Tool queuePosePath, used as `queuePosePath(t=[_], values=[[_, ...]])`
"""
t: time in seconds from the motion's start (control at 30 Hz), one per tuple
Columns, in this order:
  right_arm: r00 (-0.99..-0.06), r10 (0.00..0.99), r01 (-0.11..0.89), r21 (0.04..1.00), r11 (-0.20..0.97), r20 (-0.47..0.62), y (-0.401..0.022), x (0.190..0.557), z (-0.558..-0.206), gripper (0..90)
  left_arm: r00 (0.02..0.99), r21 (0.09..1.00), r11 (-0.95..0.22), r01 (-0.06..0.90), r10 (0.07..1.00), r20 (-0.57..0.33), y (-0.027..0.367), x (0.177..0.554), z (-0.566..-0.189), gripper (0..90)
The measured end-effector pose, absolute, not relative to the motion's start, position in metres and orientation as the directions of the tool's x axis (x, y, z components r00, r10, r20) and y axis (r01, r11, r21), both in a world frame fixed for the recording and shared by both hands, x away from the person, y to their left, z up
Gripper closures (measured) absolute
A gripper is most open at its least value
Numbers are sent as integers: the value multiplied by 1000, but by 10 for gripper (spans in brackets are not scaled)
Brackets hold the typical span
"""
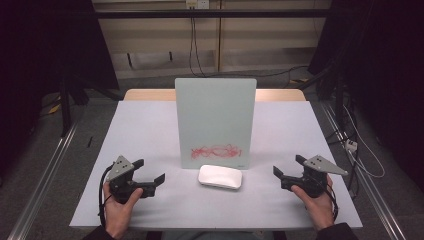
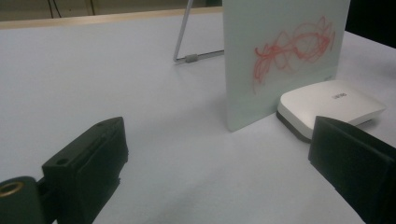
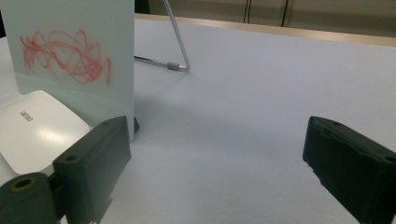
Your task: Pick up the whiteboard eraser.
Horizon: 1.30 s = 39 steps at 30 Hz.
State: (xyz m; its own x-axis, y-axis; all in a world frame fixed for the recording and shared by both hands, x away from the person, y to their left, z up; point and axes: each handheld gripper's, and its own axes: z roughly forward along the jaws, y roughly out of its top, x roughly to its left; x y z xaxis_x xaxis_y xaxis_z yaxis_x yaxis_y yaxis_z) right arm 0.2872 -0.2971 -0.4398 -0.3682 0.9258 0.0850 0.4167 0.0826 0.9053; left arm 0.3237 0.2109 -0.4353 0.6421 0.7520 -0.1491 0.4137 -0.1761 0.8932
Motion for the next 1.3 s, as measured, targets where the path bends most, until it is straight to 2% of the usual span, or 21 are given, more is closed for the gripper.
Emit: queuePosePath(t=[0.57,0.67,0.87,1.17,1.3], values=[[-407,909,428,898,101,92,-296,289,-442,42,646,888,-185,420,749,-150,213,324,-435,40],[-441,891,470,874,124,111,-292,290,-440,53,651,889,-190,417,745,-147,214,323,-435,40],[-477,874,467,870,157,98,-285,288,-437,58,644,880,-201,430,752,-142,214,324,-436,40],[-604,790,493,829,262,109,-267,288,-437,130,652,875,-208,438,743,-150,212,324,-437,40],[-639,761,493,819,293,113,-260,289,-437,106,654,874,-214,436,743,-145,211,324,-437,40]])
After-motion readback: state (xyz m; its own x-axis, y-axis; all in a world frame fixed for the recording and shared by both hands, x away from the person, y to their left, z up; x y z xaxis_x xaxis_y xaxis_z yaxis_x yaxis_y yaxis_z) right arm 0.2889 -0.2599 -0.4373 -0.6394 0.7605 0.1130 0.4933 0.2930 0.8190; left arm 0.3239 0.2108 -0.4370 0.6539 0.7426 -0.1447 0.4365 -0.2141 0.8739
